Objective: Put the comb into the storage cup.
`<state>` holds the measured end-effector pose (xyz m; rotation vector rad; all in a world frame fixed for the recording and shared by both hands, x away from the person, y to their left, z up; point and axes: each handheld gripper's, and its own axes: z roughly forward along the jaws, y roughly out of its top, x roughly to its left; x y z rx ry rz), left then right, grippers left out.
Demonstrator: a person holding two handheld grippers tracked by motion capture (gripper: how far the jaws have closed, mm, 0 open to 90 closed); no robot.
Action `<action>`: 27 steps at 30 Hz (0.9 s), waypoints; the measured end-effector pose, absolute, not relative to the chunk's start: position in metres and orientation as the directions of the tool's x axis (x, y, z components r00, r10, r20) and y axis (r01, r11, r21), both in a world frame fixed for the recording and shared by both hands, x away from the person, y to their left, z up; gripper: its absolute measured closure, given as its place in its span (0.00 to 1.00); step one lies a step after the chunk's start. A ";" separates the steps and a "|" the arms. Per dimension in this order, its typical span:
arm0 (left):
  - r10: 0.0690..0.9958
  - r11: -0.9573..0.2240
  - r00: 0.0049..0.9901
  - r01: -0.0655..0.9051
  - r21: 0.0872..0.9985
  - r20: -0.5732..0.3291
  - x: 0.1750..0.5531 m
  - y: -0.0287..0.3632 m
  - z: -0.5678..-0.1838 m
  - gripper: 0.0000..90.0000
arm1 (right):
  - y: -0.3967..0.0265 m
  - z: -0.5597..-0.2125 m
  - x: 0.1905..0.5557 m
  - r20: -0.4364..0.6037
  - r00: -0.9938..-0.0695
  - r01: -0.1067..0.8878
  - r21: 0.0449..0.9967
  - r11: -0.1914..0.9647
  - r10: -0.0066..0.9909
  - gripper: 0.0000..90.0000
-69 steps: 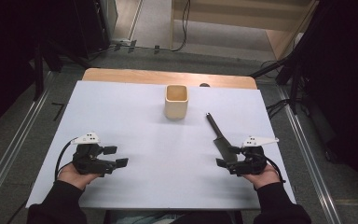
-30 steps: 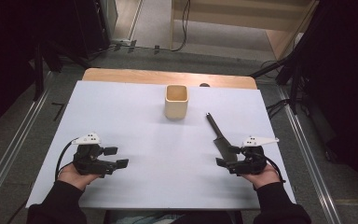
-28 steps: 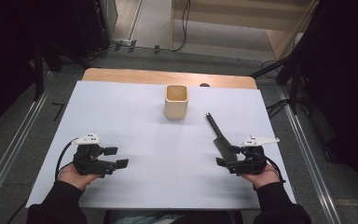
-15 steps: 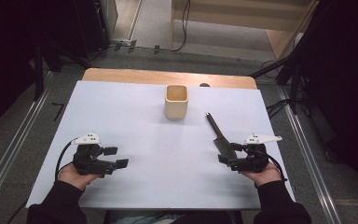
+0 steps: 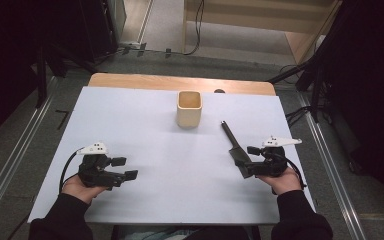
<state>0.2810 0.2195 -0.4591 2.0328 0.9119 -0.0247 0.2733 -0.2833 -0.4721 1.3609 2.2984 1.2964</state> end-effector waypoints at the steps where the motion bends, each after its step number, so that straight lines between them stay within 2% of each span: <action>1: 0.593 -0.343 0.730 0.611 0.714 -0.340 0.281 0.219 -0.459 0.26 | -0.284 -0.472 0.274 0.265 -0.569 0.629 0.750 0.205 0.779 0.23; 27: 0.588 -0.347 0.733 0.610 0.712 -0.342 0.281 0.219 -0.459 0.26 | -0.269 -0.467 0.308 0.236 -0.558 0.600 0.777 0.190 0.796 0.23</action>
